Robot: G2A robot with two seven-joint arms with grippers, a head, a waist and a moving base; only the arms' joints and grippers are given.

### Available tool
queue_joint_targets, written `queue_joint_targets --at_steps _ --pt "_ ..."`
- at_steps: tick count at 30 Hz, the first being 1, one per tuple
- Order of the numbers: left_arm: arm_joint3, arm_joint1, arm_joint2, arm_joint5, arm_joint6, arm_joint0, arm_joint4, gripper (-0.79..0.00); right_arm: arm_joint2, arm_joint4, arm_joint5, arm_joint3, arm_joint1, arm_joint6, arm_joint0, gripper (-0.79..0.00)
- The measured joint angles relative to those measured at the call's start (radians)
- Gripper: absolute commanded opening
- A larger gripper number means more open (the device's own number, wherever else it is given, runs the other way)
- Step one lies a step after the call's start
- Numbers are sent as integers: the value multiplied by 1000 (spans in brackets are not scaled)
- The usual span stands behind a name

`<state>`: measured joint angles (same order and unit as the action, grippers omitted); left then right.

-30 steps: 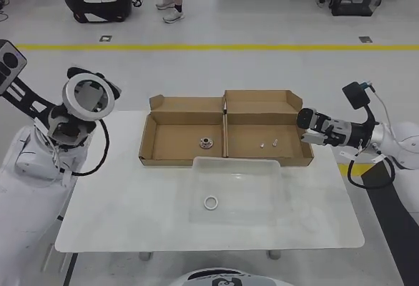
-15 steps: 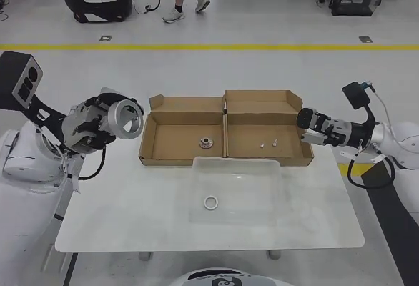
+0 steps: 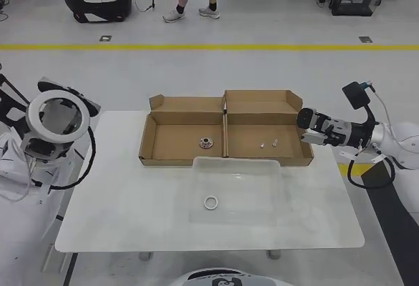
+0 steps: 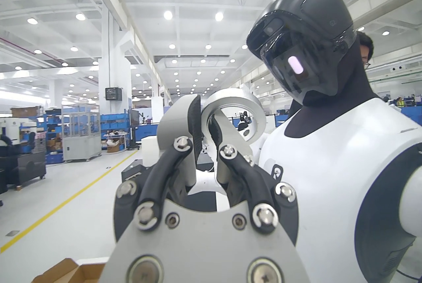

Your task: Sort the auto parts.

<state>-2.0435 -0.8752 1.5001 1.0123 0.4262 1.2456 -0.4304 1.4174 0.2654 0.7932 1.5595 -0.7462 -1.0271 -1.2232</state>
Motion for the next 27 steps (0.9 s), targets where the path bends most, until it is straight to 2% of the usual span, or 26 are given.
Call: queue_joint_targets --at_steps 9,17,23,27 --pt "26 -45 52 0 187 17 -152 -785 0 0 0 0 0 0 0 0" --pt "73 -81 96 0 337 20 -85 -785 0 0 0 0 0 0 0 0" --pt "90 -105 102 0 333 19 -4 -785 0 0 0 0 0 0 0 0" --pt "89 -119 93 0 308 18 -17 -785 0 0 0 0 0 0 0 0"
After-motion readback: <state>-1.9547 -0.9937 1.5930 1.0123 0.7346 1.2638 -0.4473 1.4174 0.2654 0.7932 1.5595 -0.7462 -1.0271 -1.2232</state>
